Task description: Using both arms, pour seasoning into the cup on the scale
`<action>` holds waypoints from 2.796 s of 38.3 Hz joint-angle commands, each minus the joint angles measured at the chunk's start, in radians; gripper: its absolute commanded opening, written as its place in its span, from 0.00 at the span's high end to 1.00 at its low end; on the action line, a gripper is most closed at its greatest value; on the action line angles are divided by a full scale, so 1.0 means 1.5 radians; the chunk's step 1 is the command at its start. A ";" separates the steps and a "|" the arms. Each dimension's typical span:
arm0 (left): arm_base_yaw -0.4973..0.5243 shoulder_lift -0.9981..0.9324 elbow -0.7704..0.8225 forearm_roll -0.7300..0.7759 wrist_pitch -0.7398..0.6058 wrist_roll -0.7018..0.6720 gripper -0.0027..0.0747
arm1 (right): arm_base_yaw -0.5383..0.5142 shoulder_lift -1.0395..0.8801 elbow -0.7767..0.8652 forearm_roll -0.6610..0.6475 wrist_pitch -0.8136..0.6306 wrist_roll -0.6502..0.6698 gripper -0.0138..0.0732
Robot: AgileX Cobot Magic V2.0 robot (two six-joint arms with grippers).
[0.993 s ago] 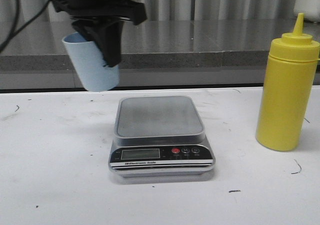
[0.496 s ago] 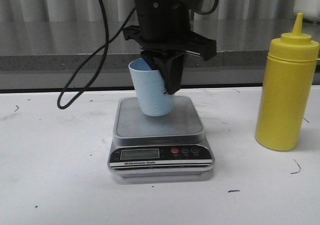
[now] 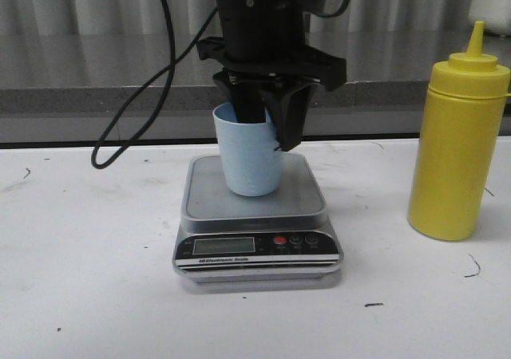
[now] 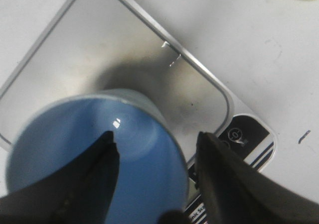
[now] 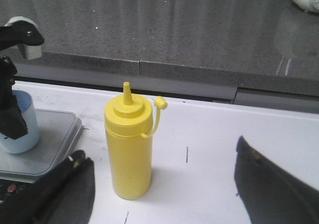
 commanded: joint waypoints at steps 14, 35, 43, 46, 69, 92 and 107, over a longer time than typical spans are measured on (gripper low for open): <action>0.002 -0.132 -0.031 -0.031 0.022 -0.002 0.94 | 0.000 0.011 -0.023 -0.003 -0.044 0.001 0.16; 0.167 -0.316 0.200 -0.031 -0.107 -0.027 0.99 | 0.000 0.011 -0.023 -0.003 -0.034 0.001 0.16; 0.262 -0.447 0.394 -0.032 -0.198 -0.042 0.99 | 0.000 0.011 -0.023 -0.003 -0.036 0.001 0.16; 0.300 -0.499 0.467 -0.032 -0.236 -0.042 0.99 | 0.000 0.011 -0.023 -0.003 -0.036 0.001 0.16; 0.436 -1.019 0.905 -0.035 -0.469 -0.055 0.99 | 0.000 0.011 -0.023 -0.003 -0.036 0.001 0.16; 0.436 -1.362 1.017 -0.041 -0.493 -0.055 0.99 | 0.000 0.024 -0.023 0.002 -0.075 0.001 0.16; 0.436 -1.362 1.017 -0.041 -0.493 -0.055 0.99 | 0.020 0.228 0.043 0.089 -0.340 0.001 0.16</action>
